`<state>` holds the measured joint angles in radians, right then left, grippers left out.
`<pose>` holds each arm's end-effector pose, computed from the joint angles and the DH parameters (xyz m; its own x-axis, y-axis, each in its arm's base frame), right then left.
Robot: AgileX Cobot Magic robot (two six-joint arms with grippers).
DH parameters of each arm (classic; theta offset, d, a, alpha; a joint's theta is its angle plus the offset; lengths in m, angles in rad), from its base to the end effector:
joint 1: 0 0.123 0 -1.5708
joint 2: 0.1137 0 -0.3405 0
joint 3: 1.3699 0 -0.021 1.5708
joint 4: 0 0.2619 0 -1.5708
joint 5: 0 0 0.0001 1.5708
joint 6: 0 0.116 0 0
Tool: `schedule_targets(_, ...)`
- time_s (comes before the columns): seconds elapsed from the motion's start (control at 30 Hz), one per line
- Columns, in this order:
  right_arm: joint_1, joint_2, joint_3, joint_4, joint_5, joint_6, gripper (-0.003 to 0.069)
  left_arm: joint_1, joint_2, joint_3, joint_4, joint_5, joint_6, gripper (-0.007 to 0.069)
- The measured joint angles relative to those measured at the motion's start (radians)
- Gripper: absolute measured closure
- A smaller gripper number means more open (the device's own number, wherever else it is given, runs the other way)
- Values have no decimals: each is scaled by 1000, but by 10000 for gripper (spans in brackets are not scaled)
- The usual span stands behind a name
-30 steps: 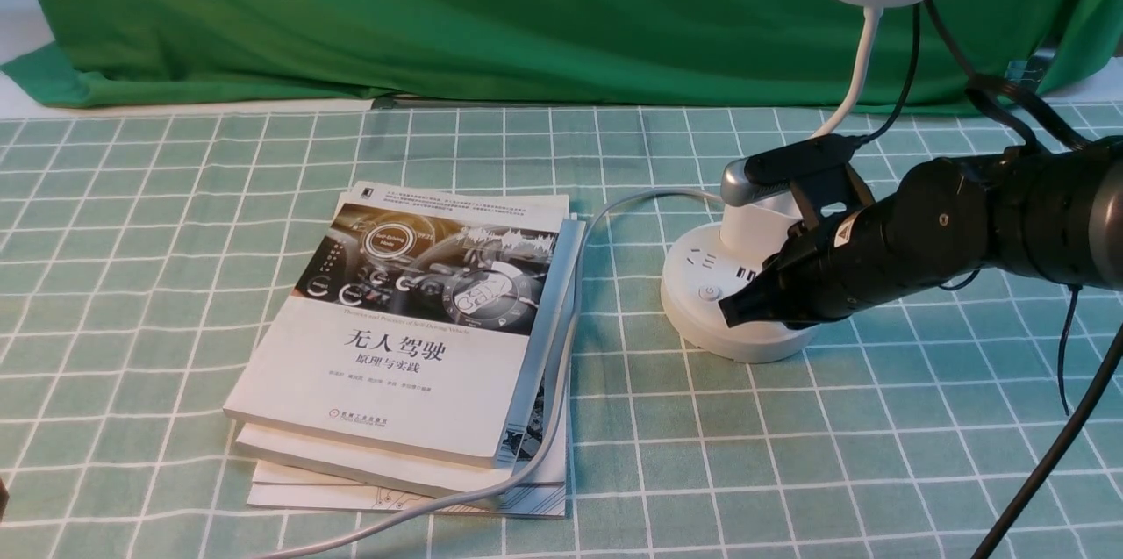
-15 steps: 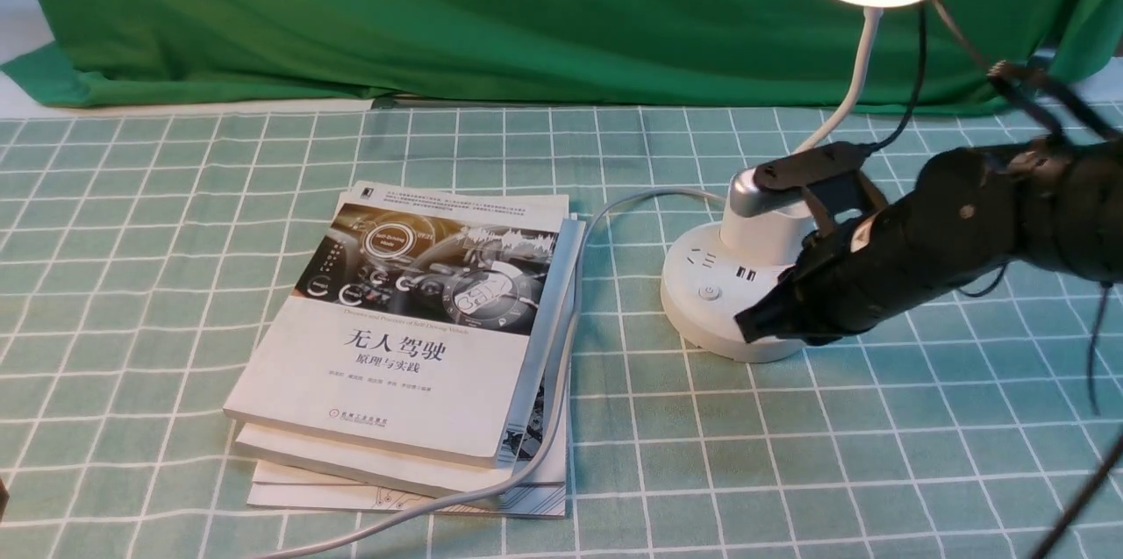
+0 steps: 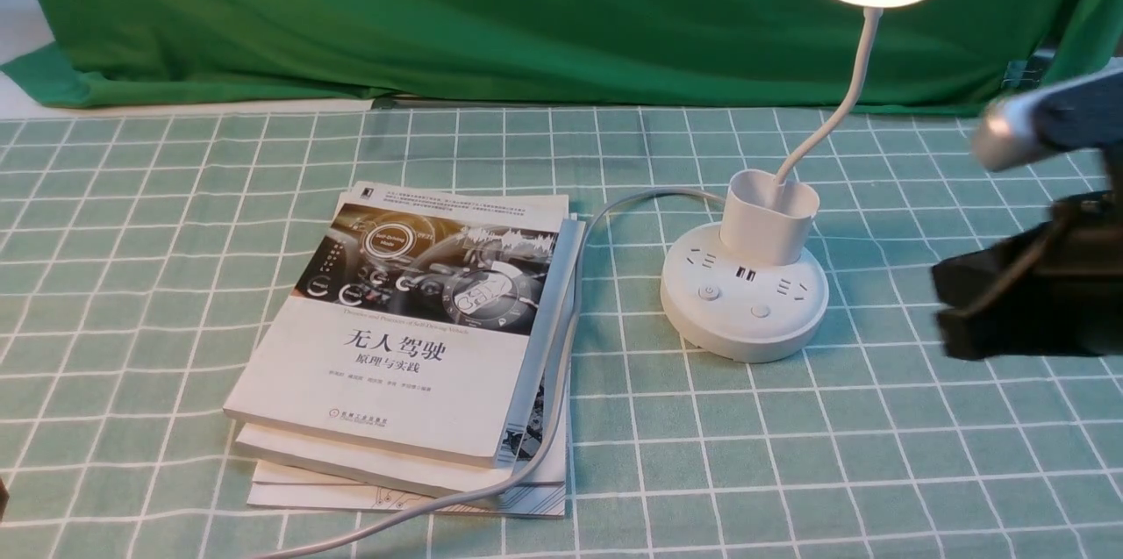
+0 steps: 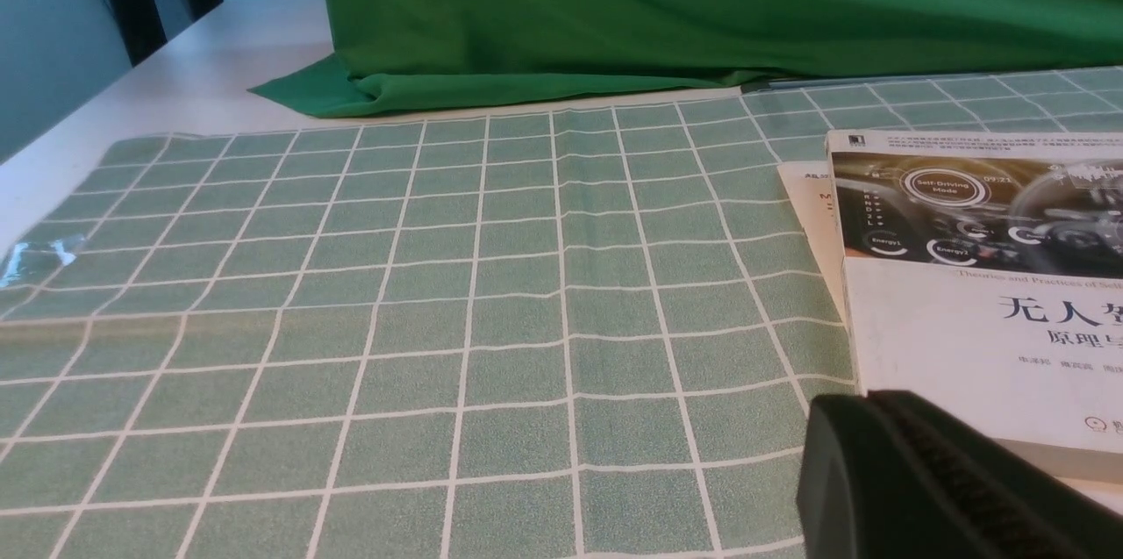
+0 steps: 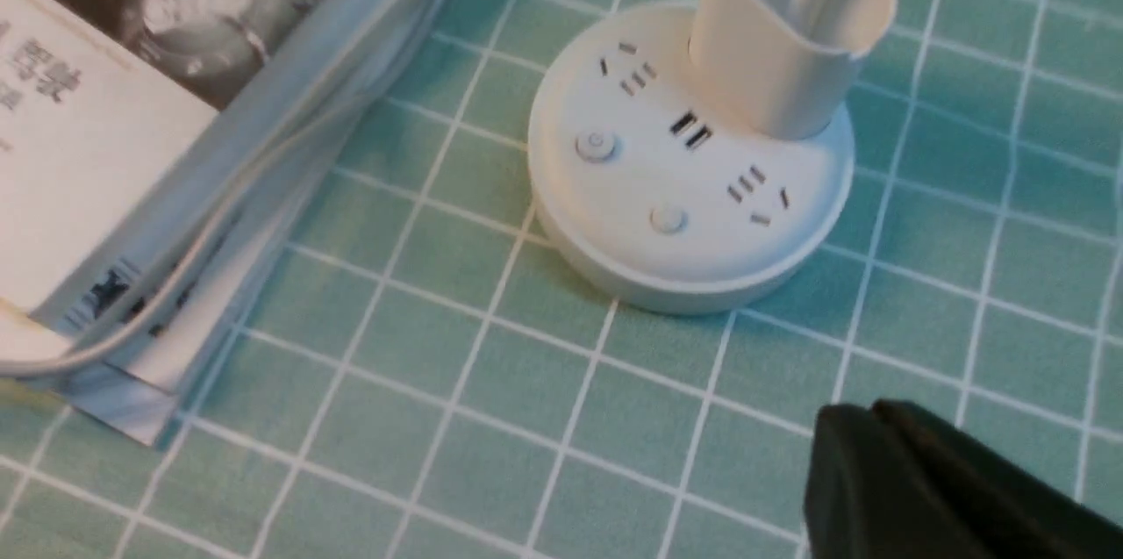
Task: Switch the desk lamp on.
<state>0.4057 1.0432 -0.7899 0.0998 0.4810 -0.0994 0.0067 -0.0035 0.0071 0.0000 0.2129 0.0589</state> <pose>0.1976 0.0907 0.3424 -0.5478 -0.2471 -0.7993 -0.4341 0.9007 0.0190 0.0358 0.0002 0.1882 -0.1291 0.0580 -0.9899 0.0009 0.9983 0.0584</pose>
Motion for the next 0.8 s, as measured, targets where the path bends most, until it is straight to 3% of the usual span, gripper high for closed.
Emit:
schedule_targets(0.27,0,-364,90,0,-41,26,593,0,0,0,0,0,0,603)
schedule_targets(0.6,0,-522,120,-14,-47,3,565,0,0,0,0,0,0,603)
schedule_targets(0.8,-9,-627,192,-111,-109,-14,554,0,0,0,0,0,0,603)
